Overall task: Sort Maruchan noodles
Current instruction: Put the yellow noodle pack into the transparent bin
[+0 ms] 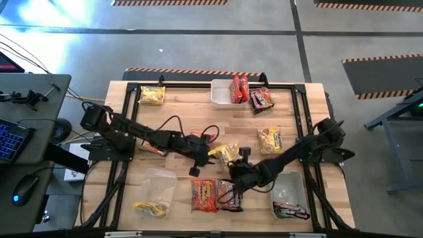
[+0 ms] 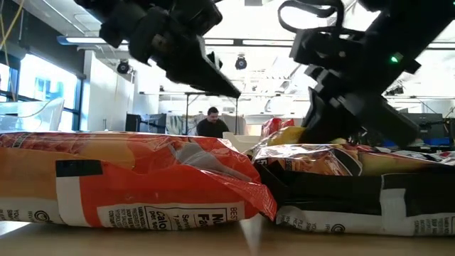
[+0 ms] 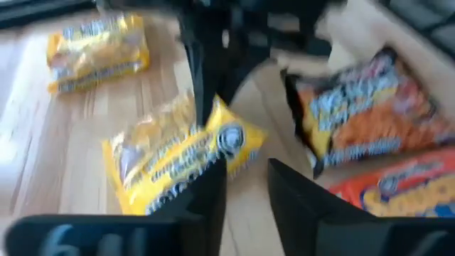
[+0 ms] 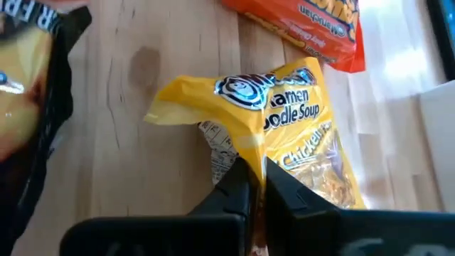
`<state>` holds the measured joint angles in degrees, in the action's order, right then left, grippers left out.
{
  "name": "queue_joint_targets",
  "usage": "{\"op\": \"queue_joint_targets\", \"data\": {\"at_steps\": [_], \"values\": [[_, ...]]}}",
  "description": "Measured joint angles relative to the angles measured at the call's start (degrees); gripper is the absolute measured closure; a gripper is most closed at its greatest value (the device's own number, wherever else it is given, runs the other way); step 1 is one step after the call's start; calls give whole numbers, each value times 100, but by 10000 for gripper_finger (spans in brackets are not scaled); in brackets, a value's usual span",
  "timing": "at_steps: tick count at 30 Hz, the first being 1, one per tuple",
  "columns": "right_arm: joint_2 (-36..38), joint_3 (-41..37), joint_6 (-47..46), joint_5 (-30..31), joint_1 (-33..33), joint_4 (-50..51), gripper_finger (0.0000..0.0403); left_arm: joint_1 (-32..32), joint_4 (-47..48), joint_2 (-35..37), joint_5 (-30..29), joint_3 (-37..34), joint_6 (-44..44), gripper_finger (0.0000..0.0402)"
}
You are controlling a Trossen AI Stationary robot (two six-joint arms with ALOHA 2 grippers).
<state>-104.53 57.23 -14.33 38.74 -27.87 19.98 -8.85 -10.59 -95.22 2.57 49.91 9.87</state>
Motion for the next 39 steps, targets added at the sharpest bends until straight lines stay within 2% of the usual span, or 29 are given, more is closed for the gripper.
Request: {"op": "queue_joint_targets", "data": {"at_steps": [9, 16, 27, 30, 35, 39], "values": [[63, 0, 43, -459, 258, -235, 403, -269, 142, -367, -1123, -9, 589, 202], [375, 0, 85, -510, 279, -410, 403, -424, -165, -575, -1672, -11, 881, 165], [689, 0, -24, -533, 351, -500, 402, -471, -581, -636, -1856, -7, 981, 160], [689, 0, -22, -738, 393, -523, 402, -471, -552, -752, -1704, -17, 865, 160], [688, 1, -40, -1237, 495, -621, 403, -493, -775, -1049, -1077, -10, 661, 160], [686, 2, -127, -1317, 580, -566, 403, -556, -1069, -1147, -1058, 20, 232, 160]]}}
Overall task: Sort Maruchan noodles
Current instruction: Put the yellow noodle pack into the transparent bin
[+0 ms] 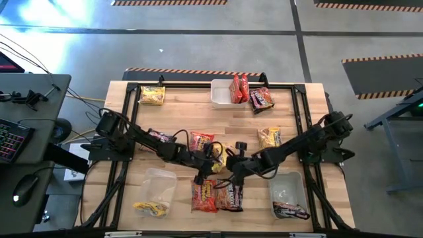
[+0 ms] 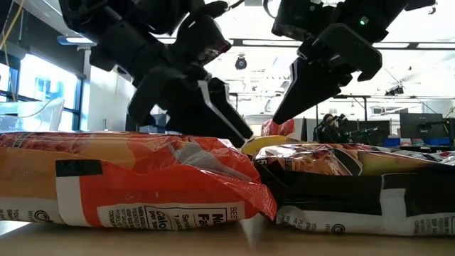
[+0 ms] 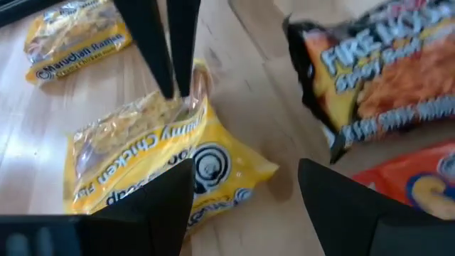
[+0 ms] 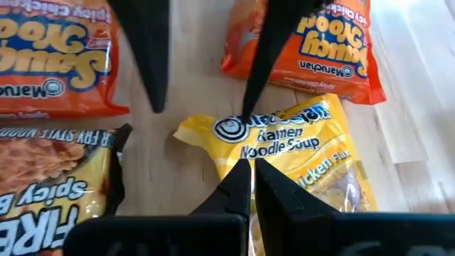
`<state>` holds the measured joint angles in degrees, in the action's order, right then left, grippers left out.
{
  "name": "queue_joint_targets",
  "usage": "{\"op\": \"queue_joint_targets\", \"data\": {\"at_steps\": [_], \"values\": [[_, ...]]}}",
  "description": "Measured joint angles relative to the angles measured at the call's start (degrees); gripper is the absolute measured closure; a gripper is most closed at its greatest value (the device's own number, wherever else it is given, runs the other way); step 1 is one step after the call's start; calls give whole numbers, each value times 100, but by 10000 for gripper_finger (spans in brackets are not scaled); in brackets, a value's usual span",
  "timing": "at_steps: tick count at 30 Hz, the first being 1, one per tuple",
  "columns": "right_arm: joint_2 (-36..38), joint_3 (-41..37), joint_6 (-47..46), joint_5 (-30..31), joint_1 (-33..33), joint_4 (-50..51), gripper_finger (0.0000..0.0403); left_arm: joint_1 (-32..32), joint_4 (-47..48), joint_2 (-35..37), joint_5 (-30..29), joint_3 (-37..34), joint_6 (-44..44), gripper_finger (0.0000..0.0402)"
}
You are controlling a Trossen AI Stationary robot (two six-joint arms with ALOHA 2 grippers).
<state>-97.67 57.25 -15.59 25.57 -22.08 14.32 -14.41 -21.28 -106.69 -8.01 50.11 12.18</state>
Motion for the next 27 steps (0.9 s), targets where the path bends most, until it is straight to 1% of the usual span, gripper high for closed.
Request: {"op": "queue_joint_targets", "data": {"at_steps": [6, 10, 14, 19, 21, 24, 27], "values": [[-4, 0, -2, -11, 40, -7, 403, -1, -288, 4, -391, 0, -593, 160], [-4, 0, -78, -16, 40, -4, 393, 15, -312, -51, -506, 2, -718, 160], [-4, 0, -212, -164, 40, 1, 353, 13, -322, -76, -440, 4, -847, 160], [-4, 0, -239, -101, 40, 30, 290, 13, -340, -287, -472, 183, -728, 161], [-4, 0, -234, -97, 40, 40, 273, 13, -269, -400, -636, 276, -636, 162], [-4, 2, -239, -96, 40, 91, 259, 13, -171, -659, -811, 479, -584, 179], [-4, 2, -255, -94, 35, 167, 253, 13, 47, -778, -810, 647, -455, 224]]}}
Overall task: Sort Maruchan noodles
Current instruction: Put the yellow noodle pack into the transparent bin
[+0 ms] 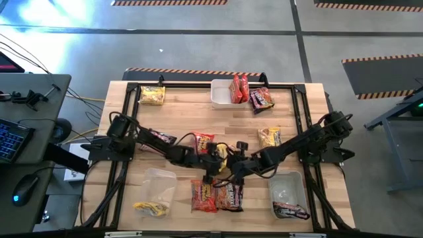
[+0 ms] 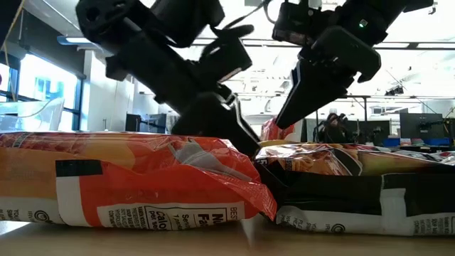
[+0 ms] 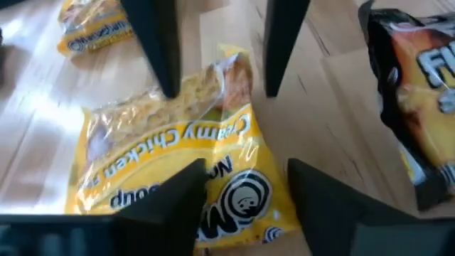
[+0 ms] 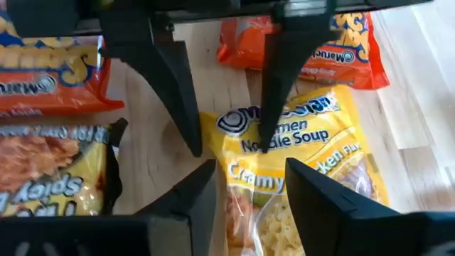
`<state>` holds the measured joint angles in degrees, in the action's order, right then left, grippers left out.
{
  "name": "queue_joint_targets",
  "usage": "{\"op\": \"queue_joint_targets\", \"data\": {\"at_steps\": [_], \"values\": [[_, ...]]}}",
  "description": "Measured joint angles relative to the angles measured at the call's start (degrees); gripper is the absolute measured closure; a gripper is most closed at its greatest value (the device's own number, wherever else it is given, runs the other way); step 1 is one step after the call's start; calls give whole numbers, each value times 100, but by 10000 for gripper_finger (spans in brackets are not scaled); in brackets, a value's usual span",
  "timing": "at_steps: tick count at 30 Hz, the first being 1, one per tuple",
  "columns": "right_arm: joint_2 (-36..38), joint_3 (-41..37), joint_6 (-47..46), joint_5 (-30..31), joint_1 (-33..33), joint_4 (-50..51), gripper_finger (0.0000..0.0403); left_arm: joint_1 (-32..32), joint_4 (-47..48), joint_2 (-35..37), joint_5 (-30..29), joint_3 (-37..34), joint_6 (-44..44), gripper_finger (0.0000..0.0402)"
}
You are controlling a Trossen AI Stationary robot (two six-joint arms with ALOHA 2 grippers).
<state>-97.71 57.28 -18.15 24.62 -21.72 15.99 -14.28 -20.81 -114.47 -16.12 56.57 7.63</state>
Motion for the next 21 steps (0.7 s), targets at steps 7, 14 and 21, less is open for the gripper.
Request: {"op": "queue_joint_targets", "data": {"at_steps": [7, 14, 21], "values": [[-2, 13, -301, 13, -78, 404, 221, 5, 385, 115, 39, 141, 145, 380], [-4, 130, -1009, 22, -142, 998, 132, 276, 480, 539, 316, 187, -513, 399], [-4, 918, -1012, 332, -196, 1806, 76, 584, 394, 656, 517, 208, -1211, 401]]}}
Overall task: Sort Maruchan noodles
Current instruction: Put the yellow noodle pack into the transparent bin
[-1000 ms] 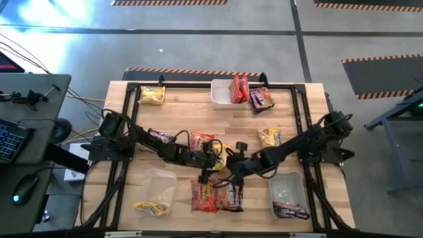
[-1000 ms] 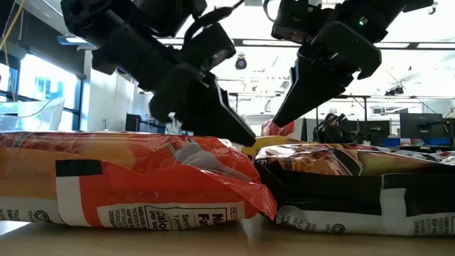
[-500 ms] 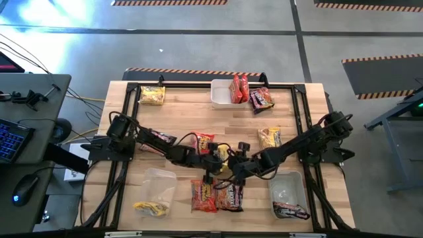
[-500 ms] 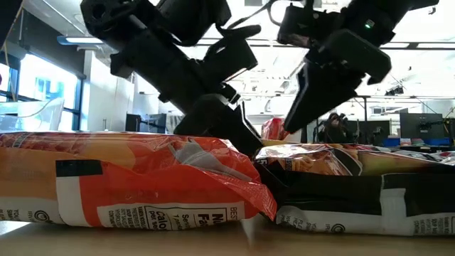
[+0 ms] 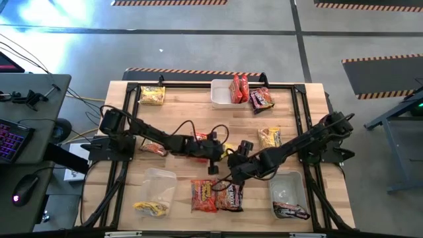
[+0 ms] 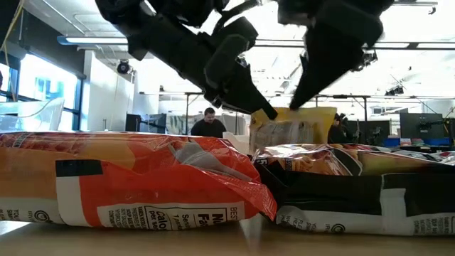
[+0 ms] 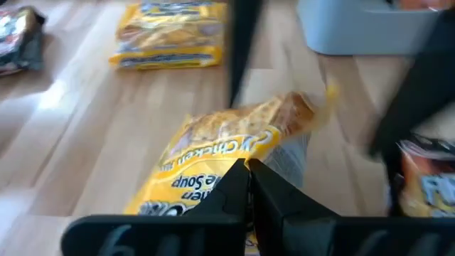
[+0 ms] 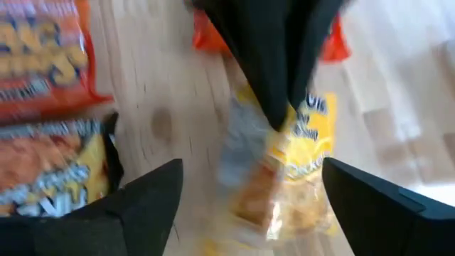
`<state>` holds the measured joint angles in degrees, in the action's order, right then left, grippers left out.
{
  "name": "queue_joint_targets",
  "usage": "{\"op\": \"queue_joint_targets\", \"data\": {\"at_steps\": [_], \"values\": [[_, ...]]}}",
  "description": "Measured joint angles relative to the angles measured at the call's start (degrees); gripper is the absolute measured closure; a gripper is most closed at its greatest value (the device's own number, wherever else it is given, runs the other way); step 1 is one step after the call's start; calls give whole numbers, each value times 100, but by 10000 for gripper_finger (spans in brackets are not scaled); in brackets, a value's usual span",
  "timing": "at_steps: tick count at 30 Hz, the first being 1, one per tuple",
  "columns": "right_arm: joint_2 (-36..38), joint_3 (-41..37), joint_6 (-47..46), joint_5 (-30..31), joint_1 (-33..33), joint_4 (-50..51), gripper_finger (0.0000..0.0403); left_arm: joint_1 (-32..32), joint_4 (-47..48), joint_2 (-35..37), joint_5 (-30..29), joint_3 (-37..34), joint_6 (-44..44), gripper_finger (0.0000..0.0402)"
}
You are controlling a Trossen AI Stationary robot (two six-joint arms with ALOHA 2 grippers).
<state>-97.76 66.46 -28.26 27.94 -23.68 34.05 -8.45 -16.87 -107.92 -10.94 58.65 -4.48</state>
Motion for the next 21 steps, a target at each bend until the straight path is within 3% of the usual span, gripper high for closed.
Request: {"op": "queue_joint_targets", "data": {"at_steps": [9, 12, 21], "values": [[-125, 71, -227, 686, 44, 371, 75, 142, -399, -1, 187, 0, -245, 401], [-153, -26, 78, 1001, 39, 538, 75, 173, -518, 0, 354, 0, -245, 401], [-172, -204, 612, 908, -8, 320, 80, 268, -687, 0, 400, 0, -386, 401]]}}
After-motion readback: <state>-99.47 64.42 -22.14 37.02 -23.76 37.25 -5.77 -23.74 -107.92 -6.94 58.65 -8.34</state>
